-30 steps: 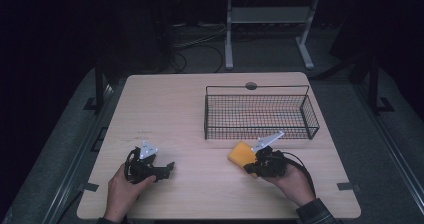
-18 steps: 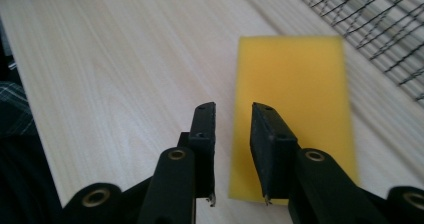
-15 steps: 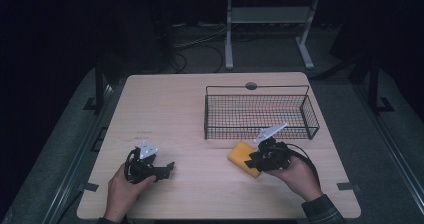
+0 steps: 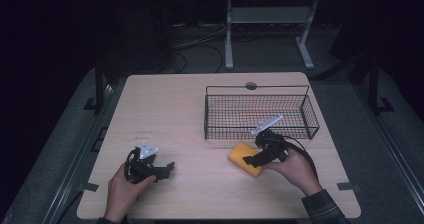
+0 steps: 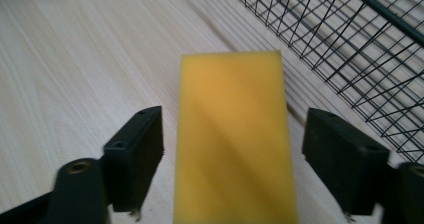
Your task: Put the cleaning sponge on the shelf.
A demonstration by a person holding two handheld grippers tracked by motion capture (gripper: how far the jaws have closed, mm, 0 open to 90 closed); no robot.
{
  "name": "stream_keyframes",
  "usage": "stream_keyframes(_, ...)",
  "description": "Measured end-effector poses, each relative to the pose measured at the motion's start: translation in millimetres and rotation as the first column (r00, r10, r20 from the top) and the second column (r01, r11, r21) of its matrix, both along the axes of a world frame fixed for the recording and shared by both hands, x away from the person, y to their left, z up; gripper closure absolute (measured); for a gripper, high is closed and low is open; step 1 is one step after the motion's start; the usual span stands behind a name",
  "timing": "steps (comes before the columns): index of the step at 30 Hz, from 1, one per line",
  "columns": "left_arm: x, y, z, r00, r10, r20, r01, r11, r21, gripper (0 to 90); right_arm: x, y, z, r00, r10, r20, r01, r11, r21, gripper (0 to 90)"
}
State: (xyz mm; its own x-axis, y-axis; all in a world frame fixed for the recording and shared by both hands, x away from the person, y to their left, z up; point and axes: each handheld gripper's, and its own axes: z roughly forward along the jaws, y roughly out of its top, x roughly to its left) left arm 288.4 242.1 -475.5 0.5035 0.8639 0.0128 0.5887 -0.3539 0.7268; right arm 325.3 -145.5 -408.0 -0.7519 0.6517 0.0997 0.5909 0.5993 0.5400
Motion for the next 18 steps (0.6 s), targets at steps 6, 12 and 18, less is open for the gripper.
stream_keyframes(6,0.0,0.1,0.1,1.0,-0.001,-0.001,0.001,1.0,0.002,13.4,6.1,7.6,-4.2,0.9998,-0.005,-0.017,0.004,0.999,-0.039,13.4)
stream_keyframes(12,0.0,0.0,0.0,1.0,0.0,-0.001,0.0,1.0,0.0,13.4,9.9,14.0,-8.1,0.9996,-0.005,-0.027,0.004,0.998,-0.06,10.8)
stream_keyframes(18,-0.1,-0.1,0.0,1.0,0.001,-0.001,-0.001,1.0,-0.001,13.4,10.2,19.4,-17.2,0.9989,0.005,-0.047,-0.009,0.996,-0.094,9.7)
